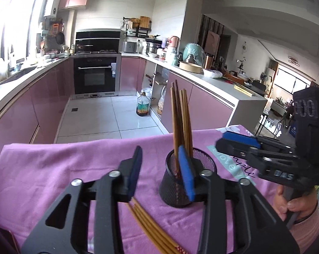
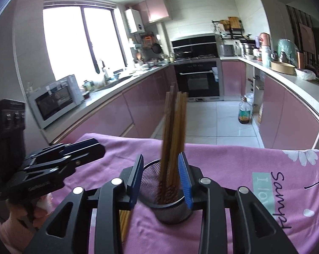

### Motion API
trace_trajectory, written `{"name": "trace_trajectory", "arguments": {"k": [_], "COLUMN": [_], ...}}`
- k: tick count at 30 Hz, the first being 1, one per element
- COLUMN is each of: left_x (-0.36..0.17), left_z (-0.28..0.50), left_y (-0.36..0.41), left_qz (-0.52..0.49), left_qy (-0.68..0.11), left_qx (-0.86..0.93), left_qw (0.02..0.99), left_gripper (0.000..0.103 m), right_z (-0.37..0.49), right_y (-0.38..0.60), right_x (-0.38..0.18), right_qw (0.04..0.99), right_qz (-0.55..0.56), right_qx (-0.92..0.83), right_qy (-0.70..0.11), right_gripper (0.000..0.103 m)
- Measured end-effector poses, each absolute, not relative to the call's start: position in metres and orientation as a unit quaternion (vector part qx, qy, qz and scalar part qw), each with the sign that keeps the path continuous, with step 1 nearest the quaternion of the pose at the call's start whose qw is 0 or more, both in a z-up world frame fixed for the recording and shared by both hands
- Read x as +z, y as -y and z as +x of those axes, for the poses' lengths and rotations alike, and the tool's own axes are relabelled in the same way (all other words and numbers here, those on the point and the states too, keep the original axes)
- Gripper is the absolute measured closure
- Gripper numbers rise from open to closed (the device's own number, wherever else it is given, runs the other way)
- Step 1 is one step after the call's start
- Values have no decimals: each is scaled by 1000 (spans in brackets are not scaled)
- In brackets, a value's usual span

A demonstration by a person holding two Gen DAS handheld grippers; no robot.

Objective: Organize utensils
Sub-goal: 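Move the left tool back over the remaining chopsticks on the cloth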

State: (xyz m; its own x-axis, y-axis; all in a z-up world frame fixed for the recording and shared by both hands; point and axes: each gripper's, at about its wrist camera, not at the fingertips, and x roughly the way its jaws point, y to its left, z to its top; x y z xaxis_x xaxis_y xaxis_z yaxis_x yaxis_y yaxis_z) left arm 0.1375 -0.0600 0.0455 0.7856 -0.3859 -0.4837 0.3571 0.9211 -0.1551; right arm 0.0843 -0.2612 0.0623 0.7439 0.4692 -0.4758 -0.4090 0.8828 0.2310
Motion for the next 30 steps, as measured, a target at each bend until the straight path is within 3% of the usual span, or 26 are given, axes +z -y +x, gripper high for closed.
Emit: {"name": "trace_trajectory", "arguments": {"k": [16,30], "left_x": [-31,-72], "left_z": [103,91], "left_y": [21,21], "left_qz": [-46,-52], "left_qy": [-335,-381], "left_qx": [-157,-148], "left_qw": [928,911], "left_gripper": [63,63], "right_z": [53,46], "right_y": [211,190], "right_x": [-16,-42], "right_qw": [877,866], "right_qz": [14,-6], "right_qx": [291,283], "right_qy": [-382,-412], "right_gripper": [65,65]}}
